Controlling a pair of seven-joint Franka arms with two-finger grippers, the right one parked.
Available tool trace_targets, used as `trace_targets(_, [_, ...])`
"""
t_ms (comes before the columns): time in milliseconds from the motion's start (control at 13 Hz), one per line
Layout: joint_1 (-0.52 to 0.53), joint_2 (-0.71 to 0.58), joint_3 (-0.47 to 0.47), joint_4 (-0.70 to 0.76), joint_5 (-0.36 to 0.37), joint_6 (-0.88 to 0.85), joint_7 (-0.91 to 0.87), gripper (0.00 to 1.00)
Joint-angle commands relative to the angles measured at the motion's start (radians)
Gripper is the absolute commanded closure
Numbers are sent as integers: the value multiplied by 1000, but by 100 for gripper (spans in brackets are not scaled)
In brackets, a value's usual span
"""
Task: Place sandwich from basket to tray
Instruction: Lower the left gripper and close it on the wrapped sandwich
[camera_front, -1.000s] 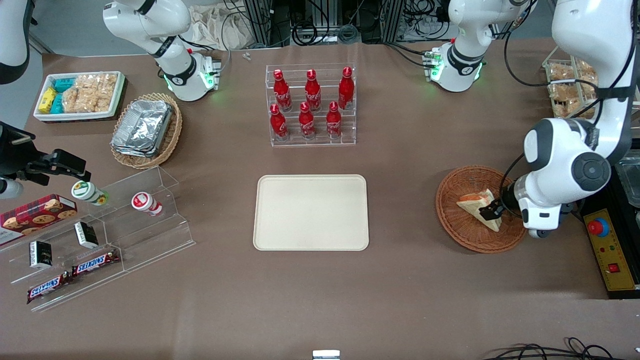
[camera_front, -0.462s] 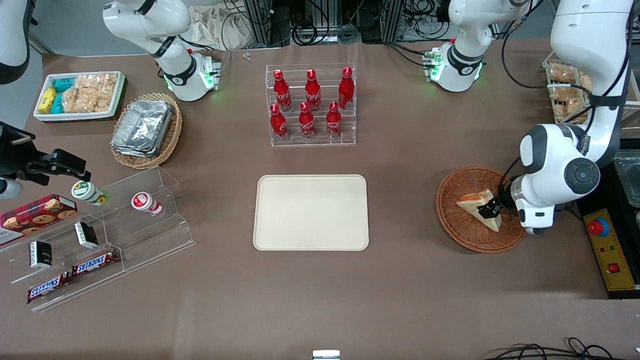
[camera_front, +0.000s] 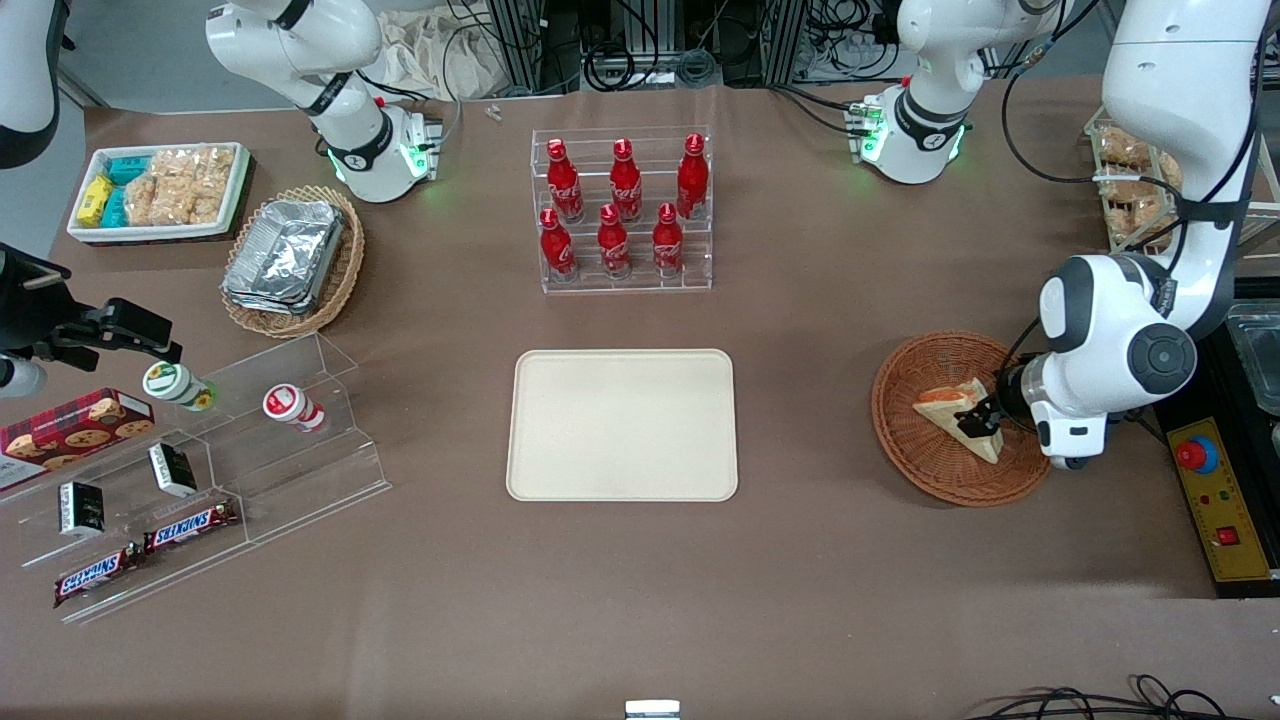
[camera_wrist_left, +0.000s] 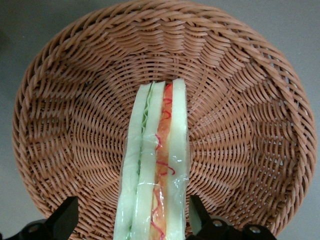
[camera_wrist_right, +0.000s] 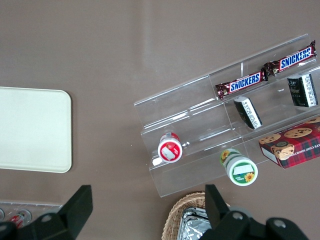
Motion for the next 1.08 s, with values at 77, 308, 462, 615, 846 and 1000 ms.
trace_targets(77, [8, 20, -8, -14, -80, 45, -16, 1])
trace_targets(308, [7, 40, -8, -17, -80, 62, -16, 1])
trace_targets(462, [5, 40, -8, -17, -80, 68, -14, 16])
trace_targets(615, [4, 32, -9, -6, -79, 64, -14, 65])
trace_targets(846, [2, 22, -11, 24, -77, 49, -14, 100])
trace_targets(1000, [1, 9, -11, 50, -66, 12, -11, 100])
